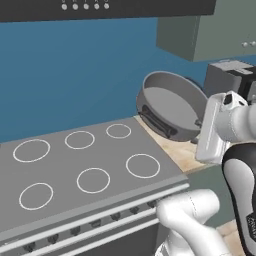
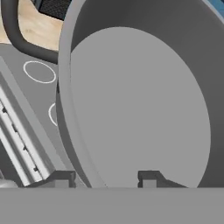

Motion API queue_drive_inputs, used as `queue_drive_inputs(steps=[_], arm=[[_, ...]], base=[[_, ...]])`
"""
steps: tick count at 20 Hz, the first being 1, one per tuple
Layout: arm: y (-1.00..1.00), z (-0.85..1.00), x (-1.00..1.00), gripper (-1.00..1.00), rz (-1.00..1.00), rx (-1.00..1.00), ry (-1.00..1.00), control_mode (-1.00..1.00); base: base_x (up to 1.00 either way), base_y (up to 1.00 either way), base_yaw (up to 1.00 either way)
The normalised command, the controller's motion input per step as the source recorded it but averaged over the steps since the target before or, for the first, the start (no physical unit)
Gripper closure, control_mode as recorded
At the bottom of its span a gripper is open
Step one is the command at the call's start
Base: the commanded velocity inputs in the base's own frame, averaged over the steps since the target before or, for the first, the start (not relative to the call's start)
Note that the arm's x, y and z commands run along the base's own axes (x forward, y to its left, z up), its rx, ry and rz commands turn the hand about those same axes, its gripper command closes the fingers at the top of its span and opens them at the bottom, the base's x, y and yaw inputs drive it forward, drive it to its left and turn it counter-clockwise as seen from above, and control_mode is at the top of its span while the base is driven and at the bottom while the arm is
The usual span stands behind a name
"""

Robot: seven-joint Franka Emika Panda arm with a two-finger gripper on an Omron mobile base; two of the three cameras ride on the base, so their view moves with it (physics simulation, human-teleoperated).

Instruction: Move the pot and pan from the stove into the sink.

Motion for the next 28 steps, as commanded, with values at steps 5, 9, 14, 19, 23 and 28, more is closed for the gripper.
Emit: queue_drive_inputs(steps=[5,9,14,19,23,28], arm=[[0.00,0.00,0.00,1.00,0.00,0.00,0.00,1.00],[0.00,0.00,0.00,1.00,0.00,0.00,0.00,1.00],[0.00,0.00,0.00,1.00,0.00,0.00,0.00,1.00],[0.00,0.00,0.00,1.00,0.00,0.00,0.00,1.00],[0.00,0.00,0.00,1.00,0.00,0.00,0.00,1.00],[0.00,0.00,0.00,1.00,0.00,0.00,0.00,1.00]], base=[[-0.99,-0.30,0.00],[-0.65,-0.17,0.00],[-0.07,-0.04,0.14],[-0.17,-0.02,0.45],[-0.13,0.00,0.48],[-0.09,0.00,0.49]])
